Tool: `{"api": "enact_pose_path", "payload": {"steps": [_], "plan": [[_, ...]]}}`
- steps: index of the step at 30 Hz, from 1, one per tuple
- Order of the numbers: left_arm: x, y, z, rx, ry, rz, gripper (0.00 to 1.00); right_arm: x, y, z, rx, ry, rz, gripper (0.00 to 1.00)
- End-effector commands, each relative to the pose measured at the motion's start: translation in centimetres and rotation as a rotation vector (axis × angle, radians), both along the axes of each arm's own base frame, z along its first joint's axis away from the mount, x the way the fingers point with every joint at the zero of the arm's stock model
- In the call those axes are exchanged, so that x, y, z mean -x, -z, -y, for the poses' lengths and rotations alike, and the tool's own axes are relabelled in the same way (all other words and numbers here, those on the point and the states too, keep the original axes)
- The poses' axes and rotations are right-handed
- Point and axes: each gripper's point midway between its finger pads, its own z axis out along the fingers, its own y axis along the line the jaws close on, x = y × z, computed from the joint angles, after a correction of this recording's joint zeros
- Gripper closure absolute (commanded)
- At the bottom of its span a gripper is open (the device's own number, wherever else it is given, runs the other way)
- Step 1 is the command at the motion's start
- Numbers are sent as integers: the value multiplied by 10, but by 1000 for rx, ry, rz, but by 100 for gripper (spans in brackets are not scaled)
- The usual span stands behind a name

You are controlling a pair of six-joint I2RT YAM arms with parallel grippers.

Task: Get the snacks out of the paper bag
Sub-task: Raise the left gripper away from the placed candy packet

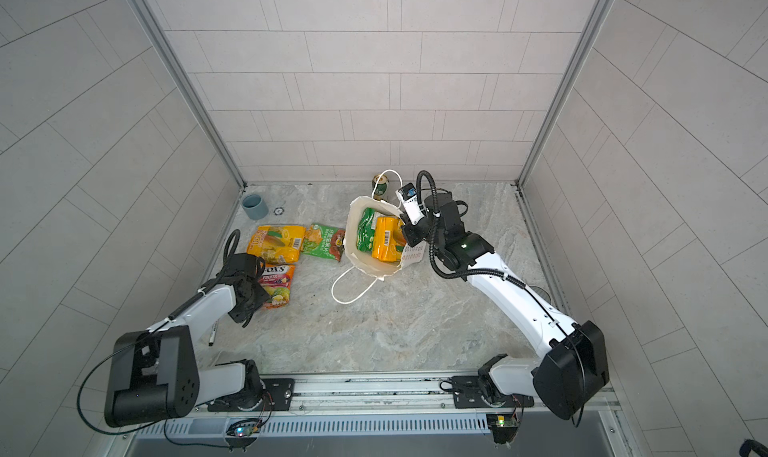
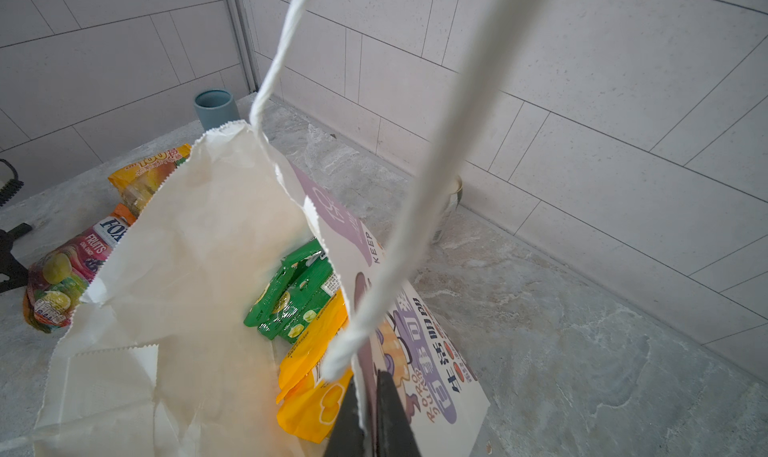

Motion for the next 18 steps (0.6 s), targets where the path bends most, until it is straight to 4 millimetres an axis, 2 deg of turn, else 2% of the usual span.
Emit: {"api": "enact_pose_path", "payload": {"steps": [1, 5, 10, 12, 14, 18], "plan": [[-8, -21, -13, -70, -26, 73, 88, 4, -10, 2, -26, -1, 25, 92], [-8, -42, -18, -106, -42, 156, 84, 5, -12, 1, -31, -6, 27, 92], [-21, -75, -6, -66, 24, 306, 77, 5, -11, 1, -31, -7, 25, 92], [-26, -93, 1, -40, 59, 362, 76, 6, -13, 1, -33, -10, 27, 92], [-34, -117, 13, -19, 117, 430, 70, 7, -15, 1, -36, -11, 31, 92], [-46, -165, 37, -64, 260, 494, 70, 8, -16, 0, -41, -17, 30, 93]]}}
